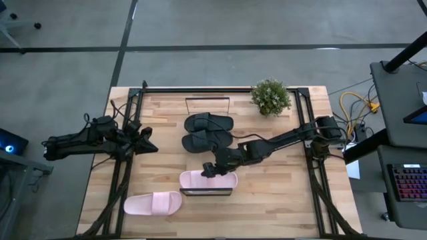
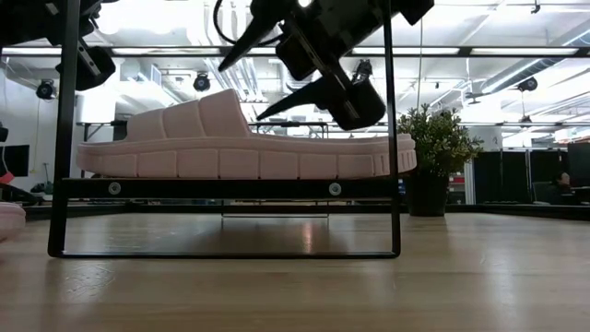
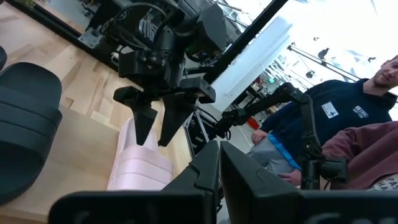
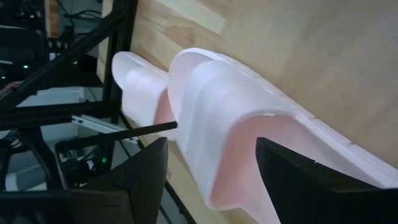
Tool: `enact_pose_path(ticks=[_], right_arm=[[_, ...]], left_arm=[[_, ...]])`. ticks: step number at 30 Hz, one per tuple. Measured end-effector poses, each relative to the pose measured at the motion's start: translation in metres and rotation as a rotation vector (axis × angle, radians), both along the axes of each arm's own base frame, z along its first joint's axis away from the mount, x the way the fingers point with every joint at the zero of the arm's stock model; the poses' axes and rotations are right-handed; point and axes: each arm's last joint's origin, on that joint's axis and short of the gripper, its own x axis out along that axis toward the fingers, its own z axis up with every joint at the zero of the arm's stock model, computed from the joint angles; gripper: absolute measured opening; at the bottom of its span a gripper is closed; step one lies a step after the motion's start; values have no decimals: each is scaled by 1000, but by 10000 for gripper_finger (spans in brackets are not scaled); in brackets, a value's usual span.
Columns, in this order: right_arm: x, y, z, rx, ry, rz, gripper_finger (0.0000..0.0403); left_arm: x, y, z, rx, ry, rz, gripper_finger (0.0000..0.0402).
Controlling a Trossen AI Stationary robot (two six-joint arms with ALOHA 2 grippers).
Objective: Pick and place slides into the shelf
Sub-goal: Put the right light pink slide on the shelf
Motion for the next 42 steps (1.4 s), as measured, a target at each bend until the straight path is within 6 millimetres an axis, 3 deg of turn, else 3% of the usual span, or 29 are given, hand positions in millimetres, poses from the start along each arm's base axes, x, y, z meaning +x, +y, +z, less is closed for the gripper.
enact_pose_path(ticks=[9,20,25,37,42], right_arm=[[21,7,-24,98,-60,40,232],[25,7,-21,96,-74,38,214],[22,7,-25,94,-14,28,171],[21,7,-26,80,-13,38,19],[21,7,-25,78,-12,39,12]], left_arm=[[0,0,0,0,-2,0,0],[-1,0,0,-2,-5,0,0],[-1,0,0,-2,-5,0,0],[-1,0,1,0,-9,0,0],[-2,0,1,0,-10,0,0]])
